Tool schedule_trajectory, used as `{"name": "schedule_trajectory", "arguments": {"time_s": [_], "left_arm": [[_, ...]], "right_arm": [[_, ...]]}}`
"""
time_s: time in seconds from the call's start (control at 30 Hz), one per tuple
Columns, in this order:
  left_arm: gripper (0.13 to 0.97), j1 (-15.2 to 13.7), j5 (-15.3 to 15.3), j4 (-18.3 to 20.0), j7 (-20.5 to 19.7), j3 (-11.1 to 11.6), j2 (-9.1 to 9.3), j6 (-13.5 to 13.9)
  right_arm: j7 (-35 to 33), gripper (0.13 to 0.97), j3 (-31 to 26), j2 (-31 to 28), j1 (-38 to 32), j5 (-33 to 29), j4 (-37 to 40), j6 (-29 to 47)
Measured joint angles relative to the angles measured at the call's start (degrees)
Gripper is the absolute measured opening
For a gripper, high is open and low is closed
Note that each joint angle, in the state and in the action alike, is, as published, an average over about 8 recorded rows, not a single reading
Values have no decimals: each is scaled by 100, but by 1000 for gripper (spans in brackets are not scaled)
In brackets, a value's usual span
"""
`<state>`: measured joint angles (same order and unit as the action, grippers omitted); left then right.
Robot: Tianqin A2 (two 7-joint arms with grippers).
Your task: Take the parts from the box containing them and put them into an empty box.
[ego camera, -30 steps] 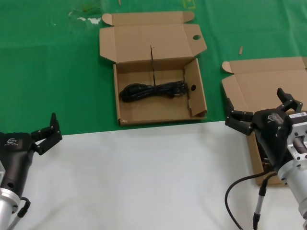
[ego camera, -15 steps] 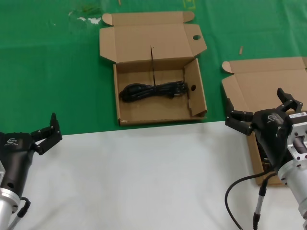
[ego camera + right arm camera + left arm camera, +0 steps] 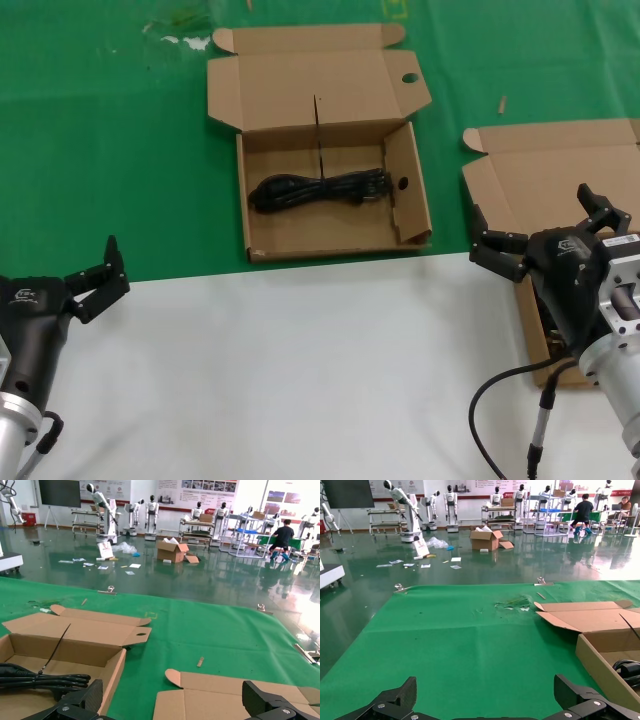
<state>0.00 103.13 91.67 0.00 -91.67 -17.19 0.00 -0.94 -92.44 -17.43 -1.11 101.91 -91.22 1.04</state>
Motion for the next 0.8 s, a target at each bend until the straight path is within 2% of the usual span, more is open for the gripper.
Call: {"name": "schedule_trajectory", "arguments": {"time_s": [0.8], "left_arm": [[966,0,0,0,0,0,0,0]], "right_arm": [[0,966,0,0,0,0,0,0]]}}
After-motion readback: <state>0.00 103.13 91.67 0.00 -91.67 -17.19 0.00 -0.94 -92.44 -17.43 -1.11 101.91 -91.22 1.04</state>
